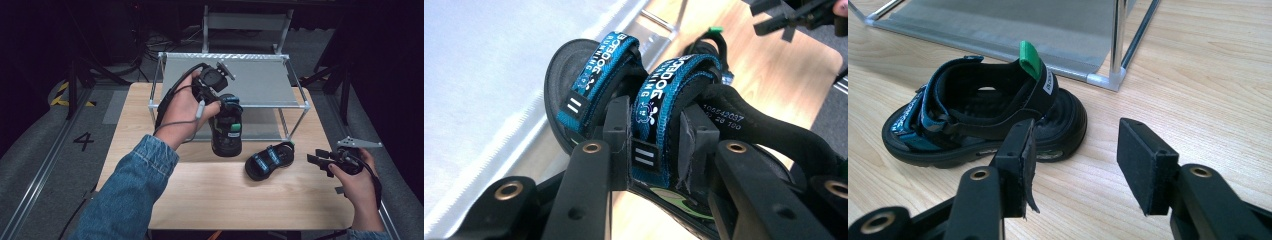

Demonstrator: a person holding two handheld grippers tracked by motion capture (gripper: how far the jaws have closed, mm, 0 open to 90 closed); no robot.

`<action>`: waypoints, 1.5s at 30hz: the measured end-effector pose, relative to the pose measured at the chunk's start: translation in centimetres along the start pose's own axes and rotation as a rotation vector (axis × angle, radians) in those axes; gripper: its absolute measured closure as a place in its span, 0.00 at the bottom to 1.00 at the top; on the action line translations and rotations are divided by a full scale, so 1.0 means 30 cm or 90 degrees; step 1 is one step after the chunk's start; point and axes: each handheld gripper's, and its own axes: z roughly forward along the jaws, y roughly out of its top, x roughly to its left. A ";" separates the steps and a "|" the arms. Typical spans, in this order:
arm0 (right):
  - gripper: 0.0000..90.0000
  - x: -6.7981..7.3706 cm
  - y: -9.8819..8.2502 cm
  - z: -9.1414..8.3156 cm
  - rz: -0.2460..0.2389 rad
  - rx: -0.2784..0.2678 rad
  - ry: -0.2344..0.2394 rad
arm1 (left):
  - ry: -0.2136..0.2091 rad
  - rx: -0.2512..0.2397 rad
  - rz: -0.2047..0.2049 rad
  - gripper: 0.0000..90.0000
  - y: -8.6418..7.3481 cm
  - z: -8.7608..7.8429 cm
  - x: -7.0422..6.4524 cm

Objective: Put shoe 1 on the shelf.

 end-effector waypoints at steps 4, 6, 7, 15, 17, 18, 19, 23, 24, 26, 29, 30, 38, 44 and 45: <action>0.56 -0.003 -0.001 0.000 0.000 -0.001 0.001 | 0.009 -0.005 -0.005 0.79 0.018 -0.012 0.026; 0.56 -0.003 -0.002 0.001 0.001 0.000 0.002 | 0.010 -0.007 -0.009 0.79 0.028 -0.016 0.042; 0.56 -0.003 -0.003 0.001 0.003 0.000 0.002 | 0.012 -0.009 -0.010 0.79 0.033 -0.018 0.050; 0.57 -0.007 -0.008 -0.001 0.006 0.002 0.003 | 0.024 -0.025 -0.008 0.79 0.068 -0.018 0.116; 0.57 -0.009 -0.010 -0.005 0.008 0.002 0.001 | 0.028 -0.031 -0.007 0.79 0.077 -0.012 0.138; 0.57 -0.010 -0.011 -0.006 0.008 0.002 0.001 | 0.028 -0.031 -0.007 0.79 0.077 -0.012 0.138; 0.57 -0.011 -0.012 -0.006 0.009 0.002 0.000 | 0.031 -0.042 0.002 0.78 0.083 -0.008 0.162; 0.57 -0.018 -0.018 -0.005 0.012 0.002 0.002 | 0.025 -0.057 -0.006 0.78 0.085 0.007 0.209; 0.57 -0.019 -0.020 -0.004 0.015 0.004 0.003 | 0.023 -0.059 -0.010 0.78 0.086 0.013 0.222; 0.57 -0.021 -0.021 -0.004 0.019 0.005 0.002 | 0.023 -0.062 -0.011 0.79 0.087 0.026 0.243; 0.57 -0.024 -0.022 -0.006 0.022 0.004 0.003 | 0.019 -0.058 -0.016 0.78 0.092 0.050 0.276; 0.57 -0.025 -0.022 -0.007 0.020 0.003 0.002 | 0.019 -0.052 -0.016 0.78 0.095 0.062 0.289; 0.58 -0.025 -0.020 -0.014 0.014 -0.005 0.000 | 0.033 -0.037 -0.014 0.78 0.113 0.122 0.354; 0.58 -0.024 -0.020 -0.014 0.013 -0.005 -0.003 | 0.041 -0.017 -0.018 0.78 0.125 0.154 0.362; 0.58 -0.021 -0.019 -0.014 0.014 -0.004 -0.003 | 0.043 -0.016 -0.021 0.78 0.127 0.157 0.367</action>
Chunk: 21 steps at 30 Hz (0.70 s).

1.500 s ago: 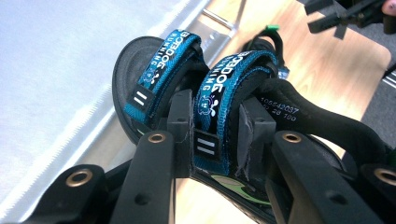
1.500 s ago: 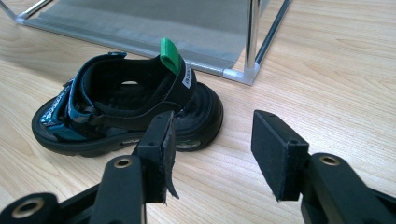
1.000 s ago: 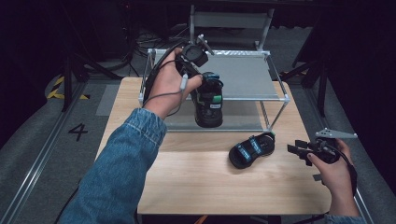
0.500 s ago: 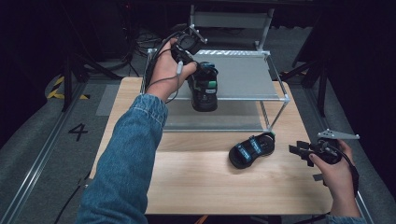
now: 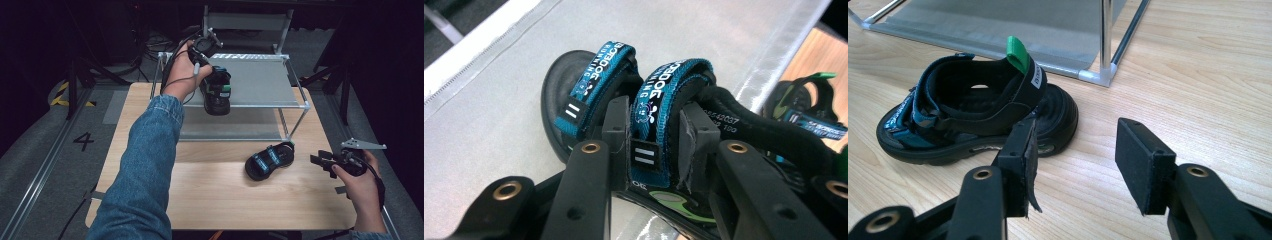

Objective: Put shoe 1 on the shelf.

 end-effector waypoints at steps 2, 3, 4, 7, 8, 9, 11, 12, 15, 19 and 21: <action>0.58 0.003 0.001 0.002 -0.004 0.000 0.001 | -0.002 0.005 -0.013 0.78 -0.002 0.009 0.013; 0.58 0.004 0.001 0.002 -0.006 0.001 0.001 | 0.002 0.008 -0.014 0.78 -0.004 0.013 0.016; 0.58 0.004 0.001 0.002 -0.006 0.000 0.001 | 0.006 0.006 -0.016 0.78 -0.007 0.016 0.019; 0.58 0.004 0.001 0.002 -0.004 0.001 0.001 | -0.004 -0.006 -0.028 0.77 -0.016 0.021 0.024; 0.58 0.004 0.001 0.002 -0.004 0.001 0.002 | -0.002 -0.011 -0.028 0.76 -0.019 0.023 0.024; 0.58 0.004 0.001 0.002 -0.006 0.001 0.001 | 0.001 -0.015 -0.029 0.74 -0.022 0.023 0.021; 0.58 0.006 0.002 0.002 -0.008 0.002 0.001 | 0.013 -0.025 -0.035 0.62 -0.024 0.015 0.013; 0.58 0.008 0.003 0.003 -0.008 0.002 0.002 | 0.013 -0.025 -0.035 0.57 -0.024 0.015 0.013; 0.57 0.012 0.004 0.006 -0.010 0.003 0.003 | 0.020 -0.066 -0.039 0.43 -0.031 -0.029 -0.015; 0.57 0.019 0.005 0.013 -0.012 0.007 0.004 | 0.011 -0.082 -0.019 0.39 -0.041 -0.092 -0.066; 0.57 0.020 0.005 0.013 -0.013 0.008 0.004 | 0.012 -0.085 -0.006 0.39 -0.043 -0.113 -0.087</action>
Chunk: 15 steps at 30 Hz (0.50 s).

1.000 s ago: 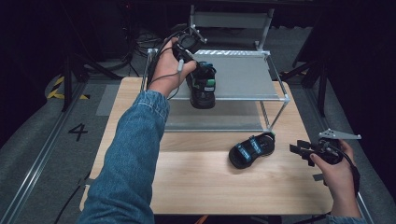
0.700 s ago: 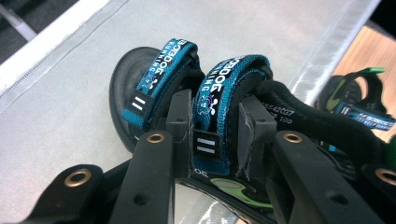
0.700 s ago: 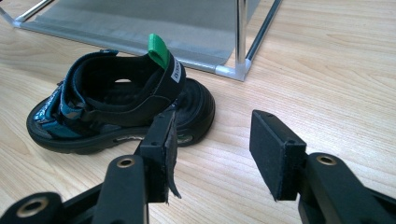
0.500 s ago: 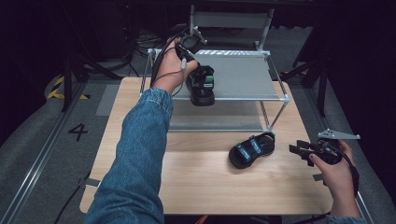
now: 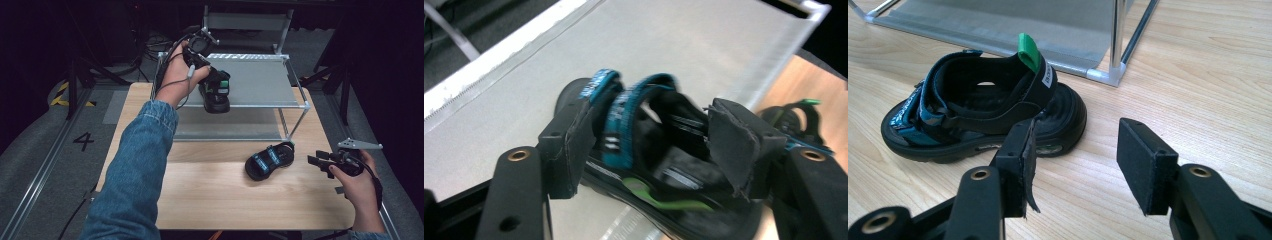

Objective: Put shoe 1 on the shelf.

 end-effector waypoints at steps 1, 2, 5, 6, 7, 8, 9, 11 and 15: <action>0.57 0.002 0.001 0.001 -0.001 0.000 0.001 | 0.001 0.001 0.012 0.41 -0.002 -0.030 -0.031; 0.57 0.002 0.001 0.001 -0.001 0.000 0.001 | 0.001 0.001 0.012 0.40 -0.002 -0.030 -0.031; 0.56 0.003 0.001 0.002 -0.002 0.000 0.000 | 0.004 0.012 0.025 0.43 -0.013 -0.072 -0.086; 0.56 0.003 0.001 0.002 -0.002 0.001 0.001 | 0.006 0.018 0.034 0.44 -0.018 -0.082 -0.101; 0.56 0.004 0.001 0.001 -0.002 0.001 0.001 | 0.001 0.021 0.040 0.45 -0.026 -0.092 -0.120; 0.56 0.006 0.002 0.001 -0.005 0.001 0.002 | -0.001 0.024 0.043 0.46 -0.033 -0.100 -0.135; 0.56 0.008 0.003 0.001 -0.004 0.001 0.002 | -0.002 0.027 0.052 0.47 -0.040 -0.107 -0.148; 0.56 0.011 0.004 0.001 -0.005 0.000 0.003 | -0.015 0.031 0.062 0.49 -0.065 -0.122 -0.190; 0.56 0.012 0.004 0.002 -0.005 0.000 0.002 | -0.023 0.043 0.056 0.54 -0.098 -0.119 -0.222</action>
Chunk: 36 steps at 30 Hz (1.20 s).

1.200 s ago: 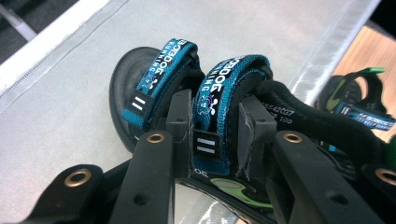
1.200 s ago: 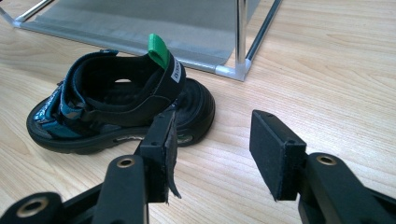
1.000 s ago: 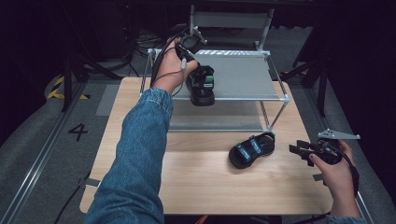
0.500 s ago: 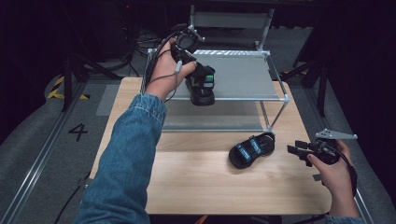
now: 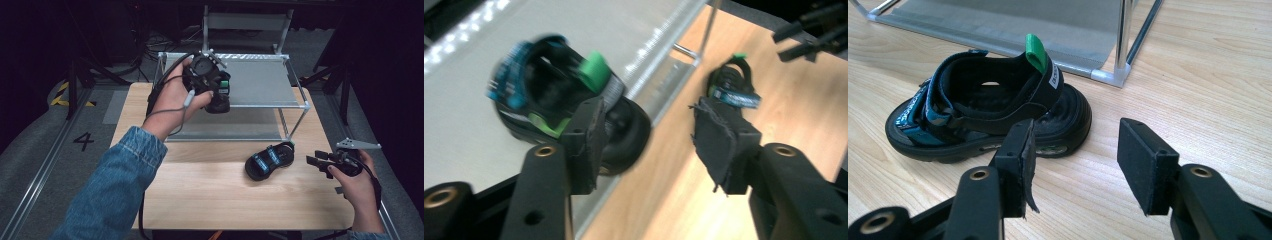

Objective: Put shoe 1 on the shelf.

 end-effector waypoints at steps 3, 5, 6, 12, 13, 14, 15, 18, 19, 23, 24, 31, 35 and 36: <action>0.56 0.002 0.001 0.000 -0.002 -0.001 0.000 | -0.001 0.005 -0.012 0.57 -0.037 0.026 -0.020; 0.56 0.003 0.001 0.001 -0.001 0.000 0.002 | -0.010 0.002 -0.023 0.60 -0.057 0.044 -0.027; 0.56 0.002 0.001 0.001 -0.001 0.000 0.001 | -0.010 0.002 -0.023 0.62 -0.057 0.044 -0.027; 0.56 0.001 -0.002 0.006 0.003 0.005 0.002 | -0.030 0.000 -0.058 0.76 -0.101 0.113 -0.018; 0.56 0.000 -0.003 0.007 0.001 0.005 0.001 | -0.035 0.000 -0.070 0.78 -0.107 0.128 -0.015; 0.56 0.001 -0.003 0.008 0.003 0.005 0.002 | -0.038 -0.001 -0.076 0.81 -0.111 0.139 -0.012; 0.56 0.000 -0.003 0.009 0.000 0.004 0.003 | -0.037 -0.002 -0.079 0.82 -0.114 0.147 -0.010; 0.56 -0.001 -0.003 0.007 0.002 0.004 0.003 | -0.023 -0.008 -0.087 0.87 -0.122 0.170 0.001; 0.56 -0.001 -0.003 0.007 0.002 0.004 0.003 | -0.023 -0.008 -0.087 0.88 -0.122 0.170 0.001; 0.56 -0.003 -0.004 0.008 0.001 0.004 0.002 | -0.005 -0.019 -0.112 0.93 -0.127 0.183 0.030; 0.56 -0.001 -0.004 0.010 0.001 0.006 0.002 | -0.005 -0.018 -0.113 0.95 -0.127 0.183 0.035; 0.57 0.004 -0.005 0.017 -0.001 0.012 0.000 | 0.030 -0.017 -0.097 0.98 -0.122 0.205 0.048; 0.57 0.004 -0.006 0.021 -0.002 0.014 0.001 | 0.024 -0.025 -0.108 0.98 -0.119 0.223 0.073; 0.57 0.005 -0.007 0.023 -0.002 0.015 0.002 | 0.030 -0.026 -0.108 0.98 -0.118 0.228 0.076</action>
